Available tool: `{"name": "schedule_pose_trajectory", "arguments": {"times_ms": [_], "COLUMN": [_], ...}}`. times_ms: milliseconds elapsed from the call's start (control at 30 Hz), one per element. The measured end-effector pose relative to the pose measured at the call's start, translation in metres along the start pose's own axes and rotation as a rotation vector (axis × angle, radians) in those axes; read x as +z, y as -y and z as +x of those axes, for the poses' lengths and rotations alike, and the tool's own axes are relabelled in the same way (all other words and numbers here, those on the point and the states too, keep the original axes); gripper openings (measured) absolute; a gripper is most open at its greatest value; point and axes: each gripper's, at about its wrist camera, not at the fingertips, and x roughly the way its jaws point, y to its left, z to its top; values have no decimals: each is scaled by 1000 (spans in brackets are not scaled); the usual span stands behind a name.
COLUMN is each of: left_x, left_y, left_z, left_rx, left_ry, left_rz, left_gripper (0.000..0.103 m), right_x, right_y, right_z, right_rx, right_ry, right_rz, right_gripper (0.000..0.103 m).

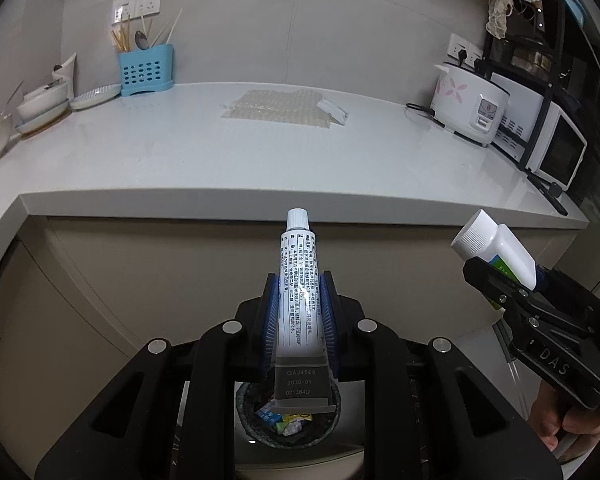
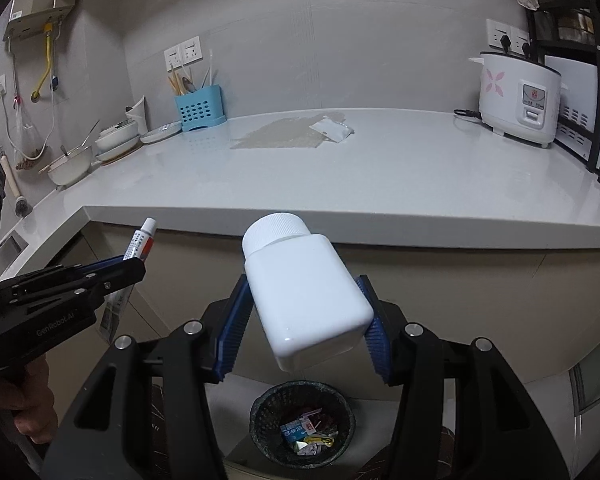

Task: Collect trash
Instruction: 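Carry the ointment tube and pill bottle down over the trash bin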

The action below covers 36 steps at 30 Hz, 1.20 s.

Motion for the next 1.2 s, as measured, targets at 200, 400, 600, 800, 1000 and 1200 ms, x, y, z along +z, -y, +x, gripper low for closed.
{"name": "schedule_pose_trajectory", "arguments": {"times_ms": [200, 400, 600, 800, 1000, 1200], "left_x": [-43, -79, -112, -139, -165, -194], "left_y": [-3, -13, -27, -34, -38, -43], "left_z": [12, 40, 82, 125, 168, 217], "left_rx": [-6, -5, 7, 35, 40, 54], "left_ry": [-11, -38, -87, -140, -184, -258], "left_rz": [25, 25, -13, -25, -48, -63], "left_gripper": [20, 20, 20, 20, 20, 20], "right_x": [-43, -85, -130, -163, -189, -214], "right_y": [-3, 2, 7, 5, 8, 17], "right_z": [4, 34, 79, 121, 160, 201], "right_rx": [-15, -35, -42, -51, -80, -127], "right_ry": [-1, -43, -111, -185, -241, -328], "right_rz": [2, 19, 47, 40, 45, 88], "right_gripper": [50, 50, 50, 50, 50, 50]}}
